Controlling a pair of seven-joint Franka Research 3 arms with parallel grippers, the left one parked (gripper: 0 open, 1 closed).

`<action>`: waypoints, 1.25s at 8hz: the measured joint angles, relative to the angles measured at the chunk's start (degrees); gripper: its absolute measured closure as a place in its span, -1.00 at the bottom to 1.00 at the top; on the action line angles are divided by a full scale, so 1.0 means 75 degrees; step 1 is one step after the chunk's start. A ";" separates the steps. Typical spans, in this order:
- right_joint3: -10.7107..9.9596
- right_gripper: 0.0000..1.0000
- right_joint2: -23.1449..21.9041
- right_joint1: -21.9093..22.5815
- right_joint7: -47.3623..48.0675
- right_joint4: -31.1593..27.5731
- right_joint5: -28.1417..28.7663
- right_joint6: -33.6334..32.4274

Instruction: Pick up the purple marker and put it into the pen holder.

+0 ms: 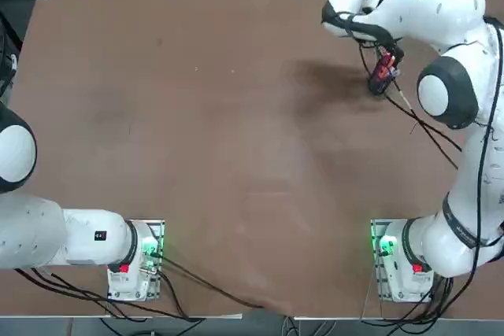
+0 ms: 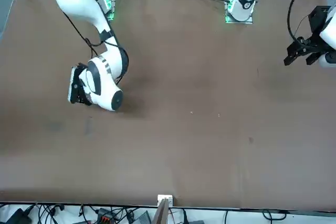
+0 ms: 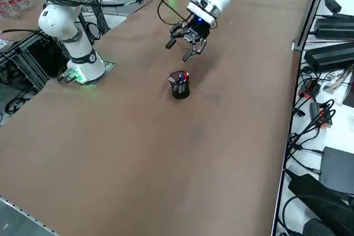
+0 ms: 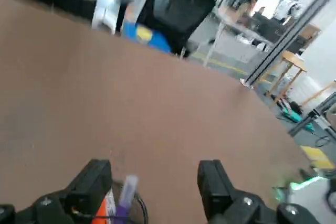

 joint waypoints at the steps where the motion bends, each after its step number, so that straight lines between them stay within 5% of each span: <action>1: -0.0019 -1.00 -0.0206 -0.0257 -0.1043 0.0144 0.0461 0.0293; 6: -0.0067 -1.00 -0.0985 -0.2270 -0.7341 0.0813 0.2981 0.1147; 10: -0.0064 -1.00 -0.0977 -0.2912 -1.2032 0.1220 0.4126 0.1189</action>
